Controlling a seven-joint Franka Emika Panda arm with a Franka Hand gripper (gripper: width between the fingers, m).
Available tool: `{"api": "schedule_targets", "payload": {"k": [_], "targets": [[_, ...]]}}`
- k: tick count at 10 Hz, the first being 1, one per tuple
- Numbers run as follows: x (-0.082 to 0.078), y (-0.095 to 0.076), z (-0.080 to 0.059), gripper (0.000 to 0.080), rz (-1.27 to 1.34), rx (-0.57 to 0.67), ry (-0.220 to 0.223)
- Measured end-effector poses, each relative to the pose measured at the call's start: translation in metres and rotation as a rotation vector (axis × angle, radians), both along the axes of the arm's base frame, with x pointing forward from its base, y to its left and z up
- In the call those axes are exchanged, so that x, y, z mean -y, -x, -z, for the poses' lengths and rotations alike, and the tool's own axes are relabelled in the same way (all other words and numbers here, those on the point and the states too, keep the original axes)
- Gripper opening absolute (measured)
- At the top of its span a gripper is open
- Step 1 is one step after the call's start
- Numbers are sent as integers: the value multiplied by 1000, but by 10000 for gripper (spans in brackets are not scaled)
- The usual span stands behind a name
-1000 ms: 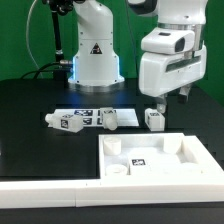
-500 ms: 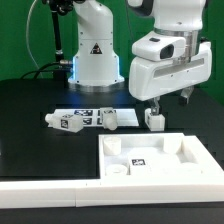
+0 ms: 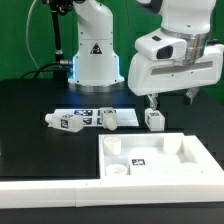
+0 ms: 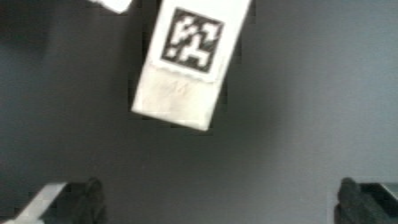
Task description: Assemble one leg
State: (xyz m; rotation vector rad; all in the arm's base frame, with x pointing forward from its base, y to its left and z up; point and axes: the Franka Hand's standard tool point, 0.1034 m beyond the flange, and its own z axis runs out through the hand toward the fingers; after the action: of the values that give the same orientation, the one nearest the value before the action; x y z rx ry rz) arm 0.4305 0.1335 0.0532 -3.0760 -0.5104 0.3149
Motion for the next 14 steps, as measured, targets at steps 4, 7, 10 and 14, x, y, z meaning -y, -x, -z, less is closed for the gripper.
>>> {"api": "schedule_targets", "payload": {"k": [4,7,10,14], "targets": [[5,9,1,649,-32,-225,57],[17,-5,2,649,91,-502,157],[13,1,8,649,76,-654,199],[15,13,26,649,146,-676,166]]}}
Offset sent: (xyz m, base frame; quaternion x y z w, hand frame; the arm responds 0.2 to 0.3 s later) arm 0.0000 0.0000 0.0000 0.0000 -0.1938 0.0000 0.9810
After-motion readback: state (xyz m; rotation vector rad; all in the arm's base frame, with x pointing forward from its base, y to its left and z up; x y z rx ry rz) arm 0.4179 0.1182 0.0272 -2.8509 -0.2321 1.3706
